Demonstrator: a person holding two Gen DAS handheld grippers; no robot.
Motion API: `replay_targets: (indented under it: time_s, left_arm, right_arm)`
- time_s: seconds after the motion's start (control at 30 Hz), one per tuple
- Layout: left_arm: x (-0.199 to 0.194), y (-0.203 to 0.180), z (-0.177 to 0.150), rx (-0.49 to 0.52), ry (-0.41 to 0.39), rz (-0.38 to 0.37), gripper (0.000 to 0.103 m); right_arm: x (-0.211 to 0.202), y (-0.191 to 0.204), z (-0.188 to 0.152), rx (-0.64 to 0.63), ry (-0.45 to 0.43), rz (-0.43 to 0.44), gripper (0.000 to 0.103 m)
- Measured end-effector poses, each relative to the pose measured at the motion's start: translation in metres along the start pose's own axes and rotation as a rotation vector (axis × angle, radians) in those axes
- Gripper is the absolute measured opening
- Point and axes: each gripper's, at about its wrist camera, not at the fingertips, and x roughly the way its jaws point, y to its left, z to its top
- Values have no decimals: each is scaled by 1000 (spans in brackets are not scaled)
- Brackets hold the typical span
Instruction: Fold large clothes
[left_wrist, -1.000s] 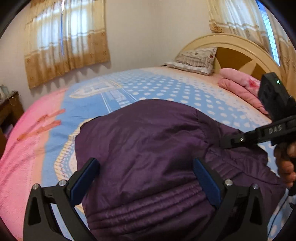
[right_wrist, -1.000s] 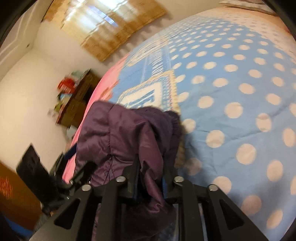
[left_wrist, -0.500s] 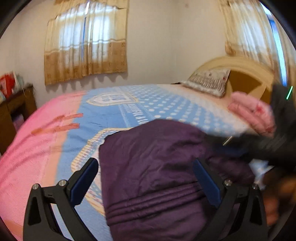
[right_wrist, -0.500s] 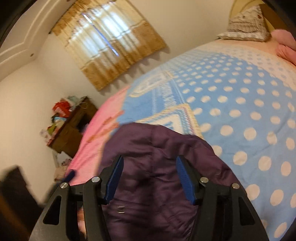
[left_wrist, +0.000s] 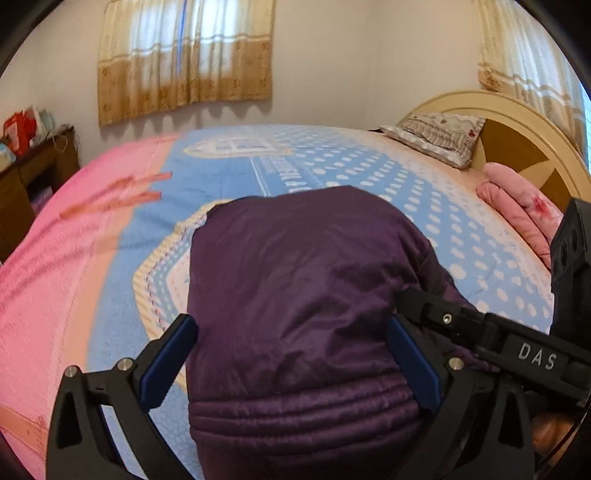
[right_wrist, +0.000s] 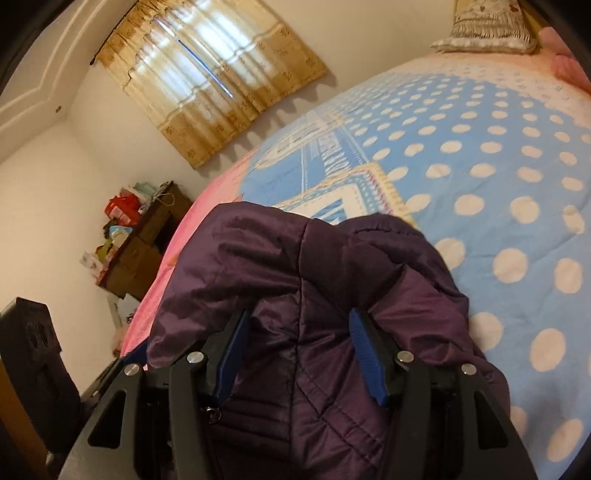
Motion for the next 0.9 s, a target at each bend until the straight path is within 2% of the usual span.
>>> replay_targets:
  time_s: [0.2,0.3,0.57,0.9]
  left_arm:
    - [7,1,-3,-27,23,-22,103]
    - [9,-2,-4,-15,20,-5,103]
    - [15,6,-6,-52,34,-41,103]
    - [15,6,-7,-56,32,-43,103]
  right_arm:
    - [14,-18,2,74,28,84,58]
    - [18,-17,2,74,36,81,58]
    - [24,-13,3,56,48,65,58]
    - [25,-14,1,52,40,70,58]
